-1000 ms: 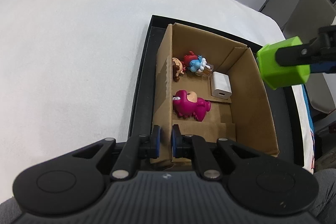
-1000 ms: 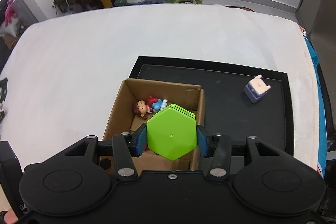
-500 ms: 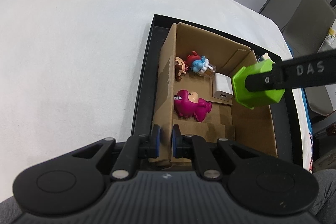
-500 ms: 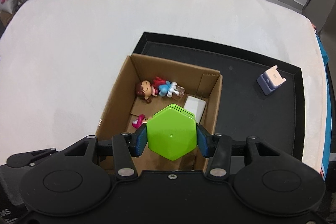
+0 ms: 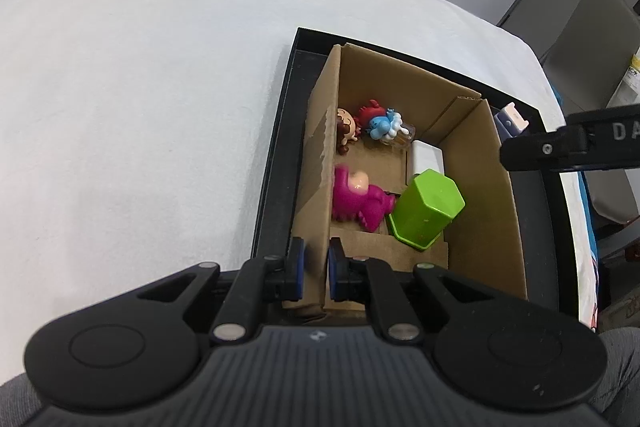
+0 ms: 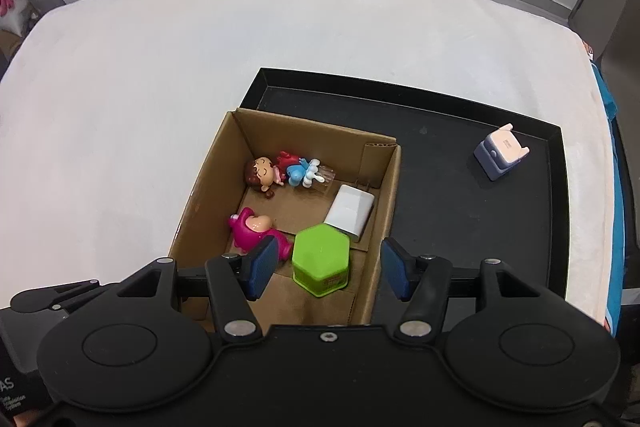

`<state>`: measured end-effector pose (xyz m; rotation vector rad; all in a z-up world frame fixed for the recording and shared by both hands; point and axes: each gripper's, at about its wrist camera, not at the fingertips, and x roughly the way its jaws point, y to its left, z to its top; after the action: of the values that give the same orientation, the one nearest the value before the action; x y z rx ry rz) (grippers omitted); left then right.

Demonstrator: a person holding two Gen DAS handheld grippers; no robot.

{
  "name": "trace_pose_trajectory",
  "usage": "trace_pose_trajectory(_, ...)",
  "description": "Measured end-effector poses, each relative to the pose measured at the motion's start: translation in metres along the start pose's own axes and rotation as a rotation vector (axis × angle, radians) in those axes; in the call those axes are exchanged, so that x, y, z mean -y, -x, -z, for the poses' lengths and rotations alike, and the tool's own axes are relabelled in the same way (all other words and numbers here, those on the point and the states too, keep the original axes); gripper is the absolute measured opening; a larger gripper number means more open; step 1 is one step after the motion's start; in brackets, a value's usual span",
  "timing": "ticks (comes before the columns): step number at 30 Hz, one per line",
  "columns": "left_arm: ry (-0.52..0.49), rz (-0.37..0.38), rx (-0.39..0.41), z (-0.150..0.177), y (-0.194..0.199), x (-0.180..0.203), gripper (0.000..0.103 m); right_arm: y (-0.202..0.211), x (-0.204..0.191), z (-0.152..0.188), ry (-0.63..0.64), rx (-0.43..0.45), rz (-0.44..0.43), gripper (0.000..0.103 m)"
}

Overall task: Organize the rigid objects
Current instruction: 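Open the right gripper and lift away from the box, then move the right tool toward the white-and-blue cube charger on the tray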

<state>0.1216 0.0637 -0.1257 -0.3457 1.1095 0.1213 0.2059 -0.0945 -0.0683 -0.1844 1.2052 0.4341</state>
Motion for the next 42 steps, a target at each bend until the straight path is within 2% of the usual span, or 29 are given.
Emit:
trace_pose_trajectory(8, 0.008, -0.019, 0.001, 0.0, 0.0, 0.002, 0.01, 0.006, 0.021, 0.002, -0.038, 0.02, -0.038, 0.059)
trace_pose_trajectory(24, 0.029, -0.062, 0.0, 0.0, 0.0, 0.011, 0.01, 0.01, 0.104, 0.002, -0.219, 0.082, -0.069, 0.076)
trace_pose_trajectory(36, 0.025, -0.095, -0.003, 0.0, -0.002, 0.018, 0.01, -0.009, 0.15, -0.005, -0.328, 0.095, -0.108, 0.08)
trace_pose_trajectory(42, 0.037, -0.101, -0.007, -0.002, -0.004, 0.017, 0.01, -0.027, 0.17, -0.013, -0.362, 0.095, -0.093, 0.08)
